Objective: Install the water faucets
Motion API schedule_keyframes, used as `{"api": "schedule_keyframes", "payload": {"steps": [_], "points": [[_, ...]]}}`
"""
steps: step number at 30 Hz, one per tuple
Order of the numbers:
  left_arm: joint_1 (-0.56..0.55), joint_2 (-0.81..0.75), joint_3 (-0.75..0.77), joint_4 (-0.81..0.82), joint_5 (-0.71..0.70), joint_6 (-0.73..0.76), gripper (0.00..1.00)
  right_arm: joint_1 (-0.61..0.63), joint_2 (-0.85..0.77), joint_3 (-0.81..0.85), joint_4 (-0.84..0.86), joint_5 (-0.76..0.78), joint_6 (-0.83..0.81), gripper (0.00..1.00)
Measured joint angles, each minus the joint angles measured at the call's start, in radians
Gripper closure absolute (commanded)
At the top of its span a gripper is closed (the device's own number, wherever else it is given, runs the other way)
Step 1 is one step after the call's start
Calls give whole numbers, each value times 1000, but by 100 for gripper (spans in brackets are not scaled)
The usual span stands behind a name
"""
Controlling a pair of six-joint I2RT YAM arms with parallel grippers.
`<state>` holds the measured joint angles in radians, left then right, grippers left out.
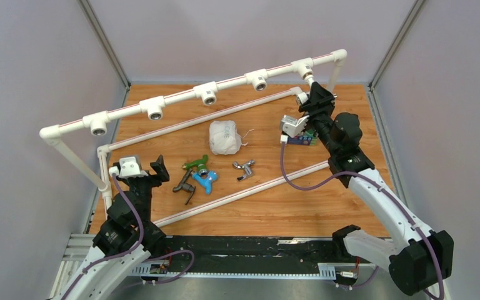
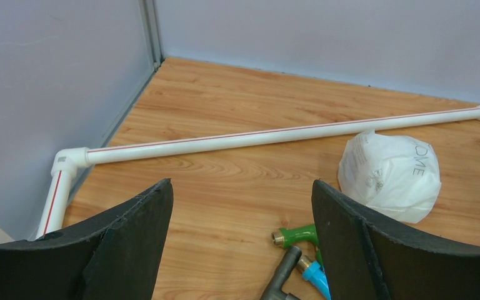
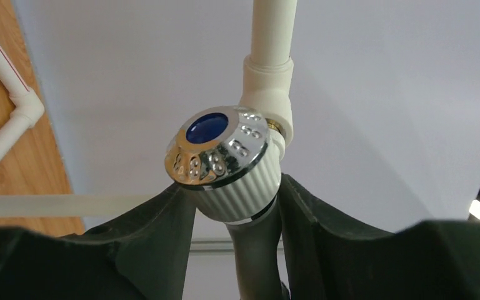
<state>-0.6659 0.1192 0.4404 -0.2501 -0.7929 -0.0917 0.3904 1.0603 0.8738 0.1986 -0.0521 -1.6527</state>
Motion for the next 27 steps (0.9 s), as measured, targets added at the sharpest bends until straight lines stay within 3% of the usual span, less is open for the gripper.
{"api": "schedule_keyframes", "payload": {"steps": [3,5,8,13,16,23,25,27], "points": [[0,-5,0,0,-4,0,12,0,4,10,9,4,129,72],[0,-5,0,0,-4,0,12,0,4,23,28,2,244,88],[0,-5,0,0,-3,0,12,-2,4,23,72,3,502,100],[0,-5,0,0,-3,0,12,-6,4,-10,207,71,1046,100],[0,-5,0,0,-2,0,12,-6,4,-31,283,182,1482,100],[0,-15,0,-1,-2,0,10,-29,13,-56,286,368,2442,100],[0,-19,0,-2,-2,0,9,-32,24,-58,283,412,2660,95],[0,-23,0,-4,-2,-1,8,-32,34,-64,285,451,2824,84]]}}
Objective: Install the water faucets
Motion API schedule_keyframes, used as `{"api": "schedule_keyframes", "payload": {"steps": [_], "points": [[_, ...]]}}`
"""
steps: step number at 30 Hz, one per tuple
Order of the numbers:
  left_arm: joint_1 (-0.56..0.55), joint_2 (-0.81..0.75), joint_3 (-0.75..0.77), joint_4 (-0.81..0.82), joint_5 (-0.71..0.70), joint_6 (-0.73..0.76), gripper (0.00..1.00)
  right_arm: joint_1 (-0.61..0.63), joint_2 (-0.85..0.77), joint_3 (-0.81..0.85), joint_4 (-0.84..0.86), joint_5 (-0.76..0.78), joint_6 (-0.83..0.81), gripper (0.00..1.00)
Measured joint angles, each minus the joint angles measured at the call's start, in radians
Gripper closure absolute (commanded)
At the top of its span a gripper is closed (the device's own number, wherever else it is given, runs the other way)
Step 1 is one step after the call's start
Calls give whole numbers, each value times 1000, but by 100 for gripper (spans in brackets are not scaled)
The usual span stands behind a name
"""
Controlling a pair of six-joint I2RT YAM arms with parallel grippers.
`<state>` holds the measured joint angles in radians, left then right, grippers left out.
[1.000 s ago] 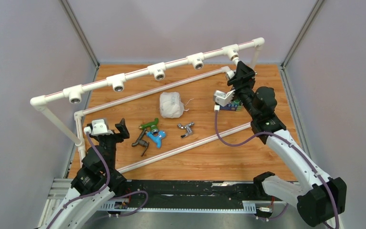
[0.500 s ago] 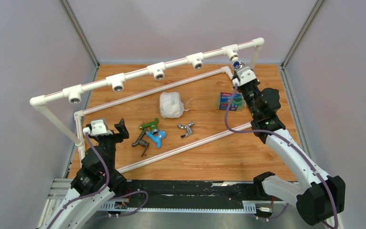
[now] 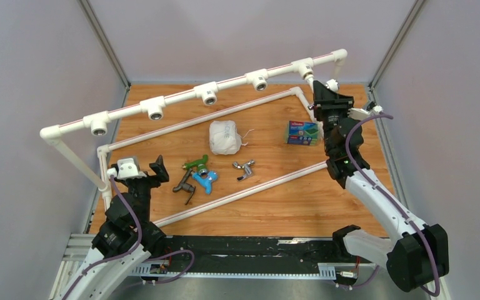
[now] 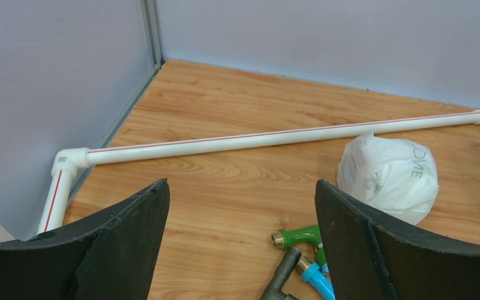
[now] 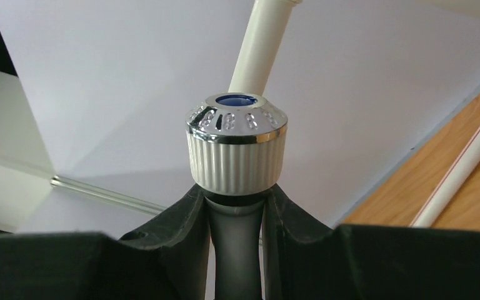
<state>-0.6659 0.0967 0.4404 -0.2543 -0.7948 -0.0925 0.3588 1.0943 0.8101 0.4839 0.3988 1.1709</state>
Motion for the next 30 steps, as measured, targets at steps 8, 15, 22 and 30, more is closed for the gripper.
{"api": "schedule_keyframes", "payload": {"steps": [8,15,22,30], "points": [[0,-13,0,-17,0,-4,2,0,-10,-78,99,54,206,41],[0,-15,0,-18,3,-6,0,-43,-150,-185,121,74,53,9],[0,-14,0,-18,16,-7,0,-68,-388,-233,109,-59,-558,0],[0,5,0,-18,43,-8,0,-69,-406,-100,-143,-414,-1579,0]]}}
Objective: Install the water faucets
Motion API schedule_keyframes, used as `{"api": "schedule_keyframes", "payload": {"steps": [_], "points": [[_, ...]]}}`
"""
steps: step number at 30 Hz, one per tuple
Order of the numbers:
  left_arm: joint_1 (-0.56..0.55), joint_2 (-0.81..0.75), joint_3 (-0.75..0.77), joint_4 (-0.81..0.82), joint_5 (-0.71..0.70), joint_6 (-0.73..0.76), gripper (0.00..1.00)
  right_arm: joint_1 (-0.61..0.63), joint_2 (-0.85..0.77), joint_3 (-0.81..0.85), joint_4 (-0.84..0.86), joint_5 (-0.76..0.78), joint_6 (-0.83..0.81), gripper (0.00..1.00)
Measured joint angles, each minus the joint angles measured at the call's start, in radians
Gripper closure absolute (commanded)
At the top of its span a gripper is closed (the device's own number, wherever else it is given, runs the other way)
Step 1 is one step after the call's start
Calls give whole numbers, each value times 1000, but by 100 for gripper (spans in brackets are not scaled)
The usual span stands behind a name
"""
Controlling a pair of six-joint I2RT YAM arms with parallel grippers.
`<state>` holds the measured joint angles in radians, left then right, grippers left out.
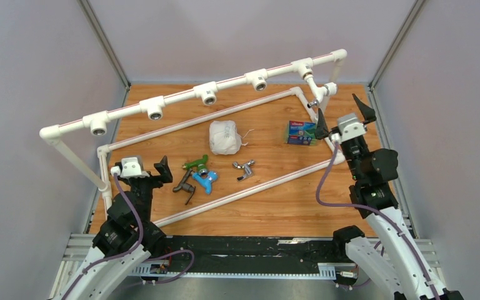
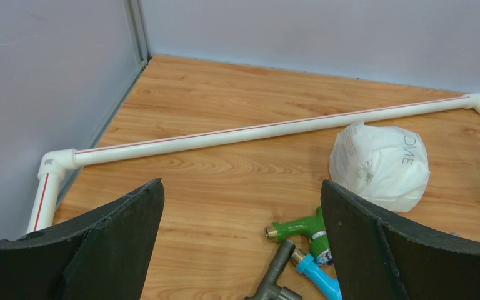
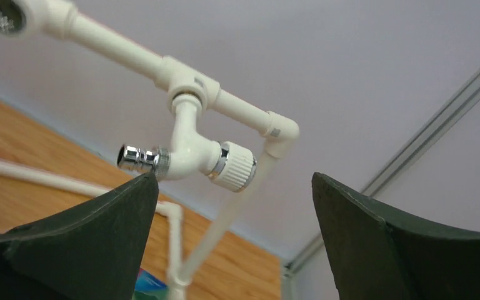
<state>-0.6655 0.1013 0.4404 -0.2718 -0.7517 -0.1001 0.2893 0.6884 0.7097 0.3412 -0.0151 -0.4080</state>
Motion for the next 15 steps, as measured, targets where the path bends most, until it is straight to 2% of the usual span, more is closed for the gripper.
{"api": "schedule_keyframes", "payload": {"steps": [4,7,11,15], "points": [[0,16,0,0,3,0,0,0,37,1,-76,-76,-444,0],[0,17,0,0,3,0,0,0,89,1,-100,-101,-660,0],[0,23,0,0,2,0,0,0,179,14,-118,-109,-835,0],[0,34,0,0,2,1,0,0,249,45,-89,-119,-919,3]]}}
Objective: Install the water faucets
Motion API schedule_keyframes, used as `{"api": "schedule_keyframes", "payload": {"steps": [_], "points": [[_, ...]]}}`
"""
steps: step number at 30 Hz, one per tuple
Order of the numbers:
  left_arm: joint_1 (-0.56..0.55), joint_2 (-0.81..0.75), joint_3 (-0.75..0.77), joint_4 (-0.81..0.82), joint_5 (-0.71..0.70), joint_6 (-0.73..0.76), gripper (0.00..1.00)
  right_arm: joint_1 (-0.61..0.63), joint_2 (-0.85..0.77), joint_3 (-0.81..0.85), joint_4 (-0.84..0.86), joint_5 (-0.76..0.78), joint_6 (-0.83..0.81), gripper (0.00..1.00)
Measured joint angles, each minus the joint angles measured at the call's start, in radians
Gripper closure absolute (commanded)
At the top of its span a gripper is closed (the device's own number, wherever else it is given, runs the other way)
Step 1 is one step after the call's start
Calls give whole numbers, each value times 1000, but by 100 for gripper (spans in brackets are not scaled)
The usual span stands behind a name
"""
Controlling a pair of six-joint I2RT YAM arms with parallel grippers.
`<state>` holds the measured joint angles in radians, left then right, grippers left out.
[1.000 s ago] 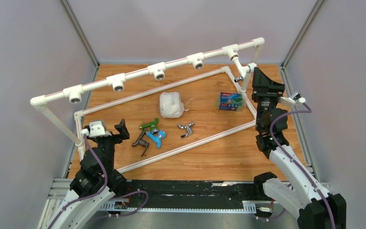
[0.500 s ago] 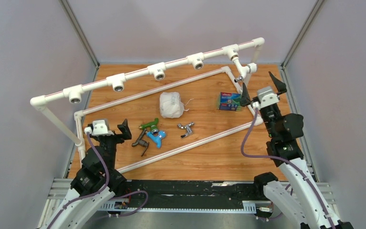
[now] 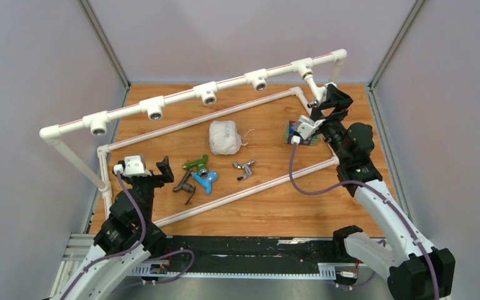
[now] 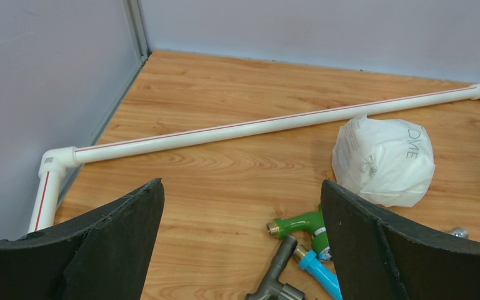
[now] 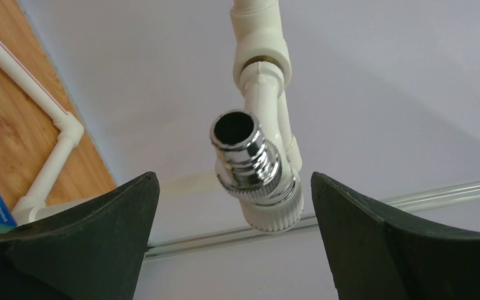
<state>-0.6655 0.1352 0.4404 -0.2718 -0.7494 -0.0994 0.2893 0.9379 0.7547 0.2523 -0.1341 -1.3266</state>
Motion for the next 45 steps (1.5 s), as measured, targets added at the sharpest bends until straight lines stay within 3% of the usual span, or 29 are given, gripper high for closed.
{"api": "schedule_keyframes", "payload": {"steps": [2,6,8,14,18,21,25,33,37,42,44,45], "points": [[0,3,0,0,0,0,0,0,26,18,21,-6,-13,9],[0,4,0,0,0,0,0,0,85,58,71,-15,-9,28],[0,4,0,0,0,0,0,0,111,73,85,-17,19,44],[0,4,0,0,2,0,0,0,140,97,112,-36,263,73],[0,4,0,1,8,0,0,-5,138,94,169,-33,623,90],[0,4,0,3,12,1,0,-7,139,85,211,7,935,82],[0,4,0,8,16,1,0,-5,145,58,280,119,1461,100],[0,4,-14,19,6,0,0,11,162,-19,382,312,2446,100],[0,4,-20,23,3,0,0,19,169,-42,412,363,2745,93],[0,13,-22,23,-1,-2,0,24,167,-70,449,420,2913,53],[0,25,-22,23,-1,-3,0,23,164,-85,473,453,2934,30],[0,32,-22,23,0,-3,0,15,159,-96,479,476,2938,1]]}}
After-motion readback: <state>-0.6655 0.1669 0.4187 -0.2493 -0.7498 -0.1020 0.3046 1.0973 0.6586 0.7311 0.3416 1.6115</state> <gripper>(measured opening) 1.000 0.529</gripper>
